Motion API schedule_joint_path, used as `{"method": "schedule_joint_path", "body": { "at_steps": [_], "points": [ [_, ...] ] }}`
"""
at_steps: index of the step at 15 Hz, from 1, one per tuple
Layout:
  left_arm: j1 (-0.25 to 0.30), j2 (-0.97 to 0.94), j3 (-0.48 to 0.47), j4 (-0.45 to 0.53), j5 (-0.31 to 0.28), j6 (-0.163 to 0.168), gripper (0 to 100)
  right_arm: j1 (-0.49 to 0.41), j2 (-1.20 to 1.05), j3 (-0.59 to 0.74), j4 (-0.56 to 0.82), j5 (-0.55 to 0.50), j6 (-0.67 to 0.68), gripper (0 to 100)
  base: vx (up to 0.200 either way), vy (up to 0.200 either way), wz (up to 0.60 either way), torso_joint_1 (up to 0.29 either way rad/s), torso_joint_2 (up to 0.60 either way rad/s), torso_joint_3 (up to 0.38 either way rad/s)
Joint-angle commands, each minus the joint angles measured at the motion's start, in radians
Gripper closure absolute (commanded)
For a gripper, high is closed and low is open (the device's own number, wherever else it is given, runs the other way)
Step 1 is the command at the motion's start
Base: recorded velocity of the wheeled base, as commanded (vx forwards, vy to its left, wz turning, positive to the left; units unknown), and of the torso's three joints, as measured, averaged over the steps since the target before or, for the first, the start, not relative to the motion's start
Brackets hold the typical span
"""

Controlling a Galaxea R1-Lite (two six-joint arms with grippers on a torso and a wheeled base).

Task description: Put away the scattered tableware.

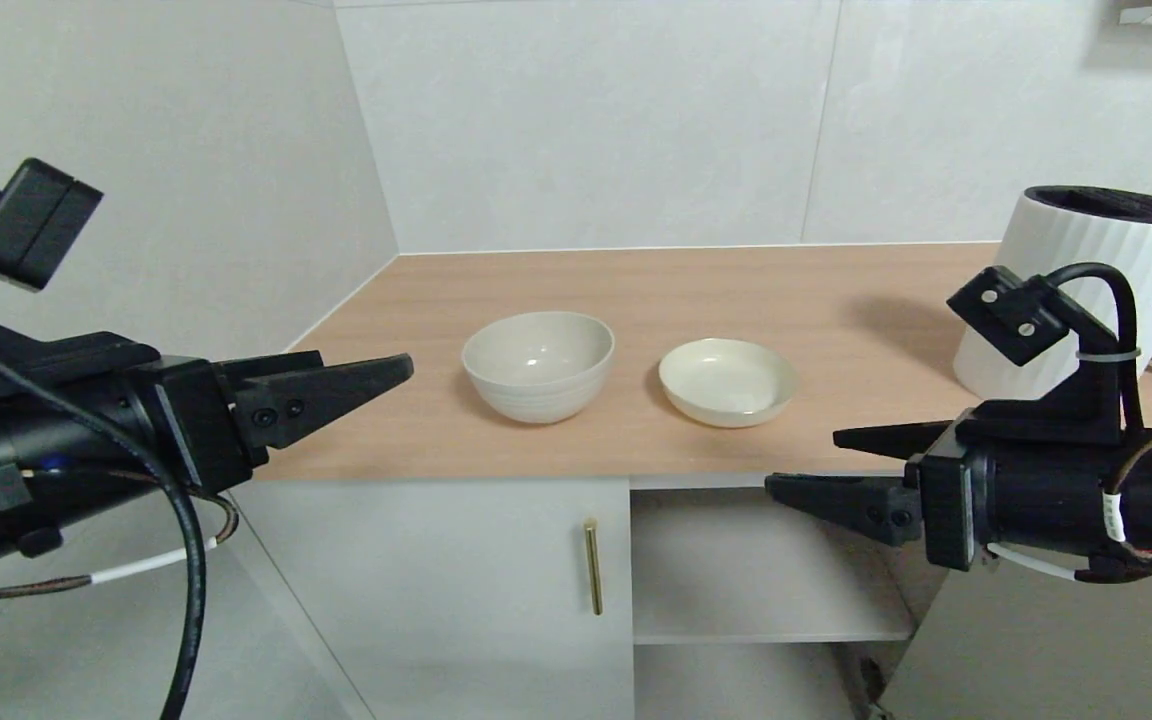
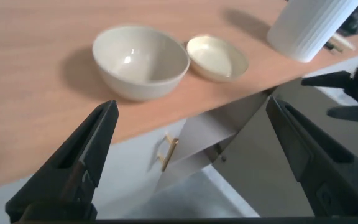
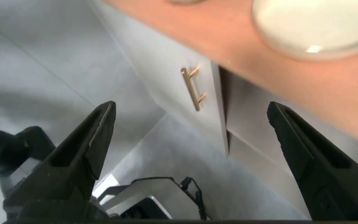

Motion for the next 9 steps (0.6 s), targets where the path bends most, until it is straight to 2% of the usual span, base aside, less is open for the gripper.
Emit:
{"method": "schedule_joint_path", "body": {
  "at_steps": [1,3,5,6,9],
  "points": [
    [0.000,0.014,0.000,-0.001,0.000,-0.001,0,-0.012,0.023,0.000,-0.015,0.000,0.000,0,0.000,0.000,0.00,0.173,-0.49,-0.305],
    [0.000,0.027,0.000,-0.001,-0.009,-0.001,0,-0.024,0.060,0.000,-0.102,-0.005,0.003,0,0.000,0.000,0.00,0.176,-0.47,-0.293],
    [0.000,0.050,-0.003,-0.002,-0.011,-0.002,0,-0.042,0.091,-0.004,-0.159,-0.025,0.006,0,0.000,0.000,0.00,0.068,-0.19,-0.122],
    [0.000,0.064,-0.018,-0.002,-0.011,-0.017,0,-0.045,0.118,-0.032,-0.164,-0.049,0.017,0,0.000,0.000,0.00,0.071,-0.07,-0.051],
    [0.002,0.155,-0.123,-0.002,0.002,-0.123,0,-0.058,0.284,-0.282,-0.062,-0.338,0.121,0,0.000,0.000,0.00,0.000,0.00,0.000]
  ]
}}
